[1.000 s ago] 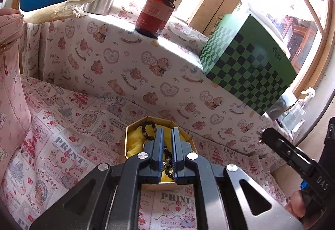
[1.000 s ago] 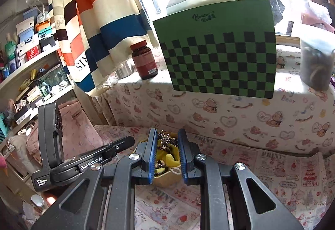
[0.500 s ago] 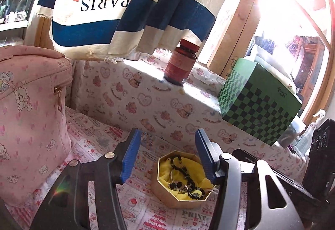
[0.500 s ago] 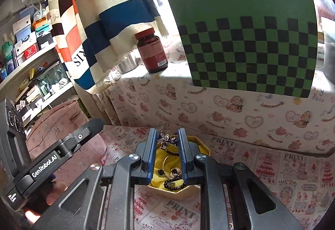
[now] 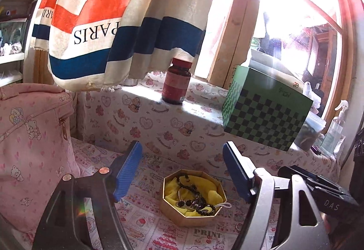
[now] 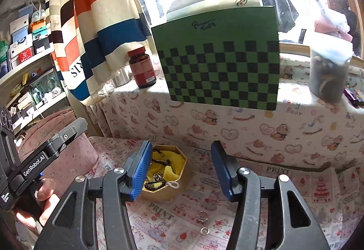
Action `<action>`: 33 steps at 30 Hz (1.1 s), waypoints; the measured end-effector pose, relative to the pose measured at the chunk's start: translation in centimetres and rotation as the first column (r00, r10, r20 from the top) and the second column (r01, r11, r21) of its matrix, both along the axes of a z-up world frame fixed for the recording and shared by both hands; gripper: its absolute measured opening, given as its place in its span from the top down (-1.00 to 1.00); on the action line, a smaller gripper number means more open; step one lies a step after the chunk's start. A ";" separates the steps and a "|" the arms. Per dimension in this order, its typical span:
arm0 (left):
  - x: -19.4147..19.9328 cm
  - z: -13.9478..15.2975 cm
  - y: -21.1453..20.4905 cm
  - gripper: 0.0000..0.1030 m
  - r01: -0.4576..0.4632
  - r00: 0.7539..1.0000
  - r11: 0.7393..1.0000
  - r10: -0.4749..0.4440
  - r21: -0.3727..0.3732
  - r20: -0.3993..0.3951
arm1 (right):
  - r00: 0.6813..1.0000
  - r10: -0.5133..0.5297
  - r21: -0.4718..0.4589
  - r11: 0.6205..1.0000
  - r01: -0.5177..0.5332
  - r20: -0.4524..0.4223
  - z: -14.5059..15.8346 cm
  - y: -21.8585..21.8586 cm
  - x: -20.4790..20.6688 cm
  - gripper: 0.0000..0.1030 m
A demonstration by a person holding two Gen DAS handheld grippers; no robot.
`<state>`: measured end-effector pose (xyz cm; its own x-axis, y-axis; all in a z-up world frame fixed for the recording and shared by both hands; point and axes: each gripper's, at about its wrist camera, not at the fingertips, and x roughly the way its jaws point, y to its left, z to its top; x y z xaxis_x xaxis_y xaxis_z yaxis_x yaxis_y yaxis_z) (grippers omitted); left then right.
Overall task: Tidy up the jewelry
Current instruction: 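Open the right gripper to drop the silver charm into the box, then move the right gripper to a silver ring on the cloth and grasp it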
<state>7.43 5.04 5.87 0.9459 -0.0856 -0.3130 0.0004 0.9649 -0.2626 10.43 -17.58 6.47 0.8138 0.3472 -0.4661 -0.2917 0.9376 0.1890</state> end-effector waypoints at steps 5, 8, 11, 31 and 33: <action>-1.3 0.5 -2.2 -0.71 -0.034 0.998 0.995 0.028 0.099 0.061 | 0.999 -0.029 0.007 1.000 0.029 0.046 0.4 -1.5 -1.7 -0.13; -1.6 0.5 -3.0 -0.79 -0.029 0.997 0.991 0.020 0.130 0.072 | 0.997 -0.036 0.003 0.999 0.036 0.066 0.2 -2.0 -2.2 -0.20; -1.5 0.3 -3.5 -0.81 -0.017 0.998 0.989 0.007 0.145 0.068 | 0.997 -0.038 0.006 0.999 0.038 0.072 -0.3 -2.4 -2.5 -0.27; -1.0 -0.5 -4.3 -0.81 -0.012 1.000 0.988 0.009 0.152 0.023 | 0.991 -0.086 -0.102 0.992 0.076 -0.105 -2.9 -2.6 -1.7 -0.27; -1.0 -0.5 -4.3 -0.81 -0.012 1.000 0.988 0.009 0.151 0.020 | 0.989 -0.048 -0.112 0.993 0.033 -0.140 -4.1 -2.0 -1.9 -0.27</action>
<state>6.40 0.71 5.36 0.9525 -0.0284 -0.3033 -0.0067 0.9935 -0.1139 8.48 -19.57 2.34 0.7489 0.2560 -0.6112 -0.2305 0.9654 0.1220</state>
